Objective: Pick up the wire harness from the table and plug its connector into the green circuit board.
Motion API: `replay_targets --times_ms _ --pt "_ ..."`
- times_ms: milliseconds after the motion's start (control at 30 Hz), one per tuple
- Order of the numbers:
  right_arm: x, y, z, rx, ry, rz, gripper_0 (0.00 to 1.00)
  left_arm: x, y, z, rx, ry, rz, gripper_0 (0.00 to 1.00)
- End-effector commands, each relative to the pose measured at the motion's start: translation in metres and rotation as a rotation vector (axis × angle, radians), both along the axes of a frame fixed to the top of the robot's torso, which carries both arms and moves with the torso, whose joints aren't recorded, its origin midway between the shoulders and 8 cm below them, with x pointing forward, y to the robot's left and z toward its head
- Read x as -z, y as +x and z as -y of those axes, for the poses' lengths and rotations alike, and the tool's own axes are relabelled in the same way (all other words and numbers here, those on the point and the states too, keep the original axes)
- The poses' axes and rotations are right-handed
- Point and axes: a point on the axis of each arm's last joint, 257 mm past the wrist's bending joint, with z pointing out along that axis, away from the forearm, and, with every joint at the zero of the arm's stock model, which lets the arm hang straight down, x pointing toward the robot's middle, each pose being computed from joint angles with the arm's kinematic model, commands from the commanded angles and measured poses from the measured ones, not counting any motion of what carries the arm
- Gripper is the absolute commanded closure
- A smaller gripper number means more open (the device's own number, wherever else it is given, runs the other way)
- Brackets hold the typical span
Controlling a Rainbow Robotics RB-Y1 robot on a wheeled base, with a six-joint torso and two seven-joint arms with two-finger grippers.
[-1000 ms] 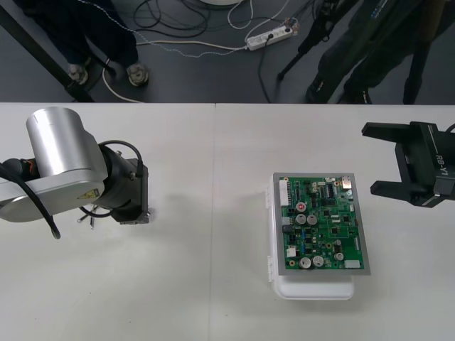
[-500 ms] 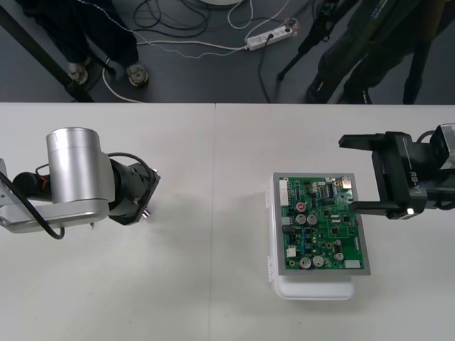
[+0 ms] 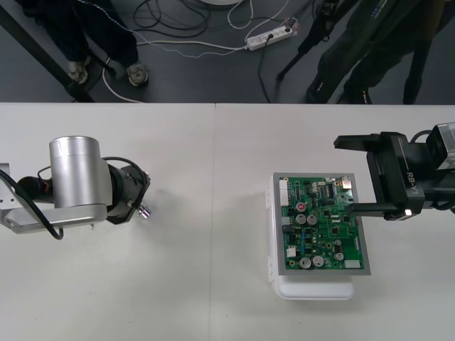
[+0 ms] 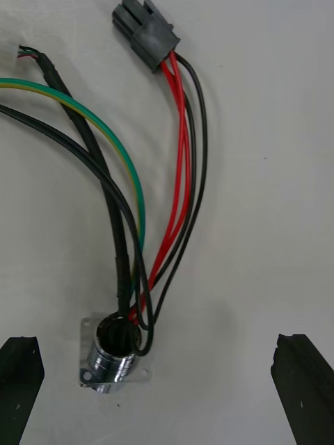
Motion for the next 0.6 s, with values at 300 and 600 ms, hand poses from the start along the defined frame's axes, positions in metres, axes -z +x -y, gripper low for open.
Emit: replay_targets --times_ms 300,600 --pt "-0.016 -0.010 -0.006 -0.053 -0.038 0.093 0.00 0.017 -0.003 0.028 0.104 0.028 -0.016 0.05" --pt "-0.001 -0.006 -0.007 -0.039 -0.092 0.120 0.00 0.027 0.000 0.030 0.094 0.039 -0.022 0.06"
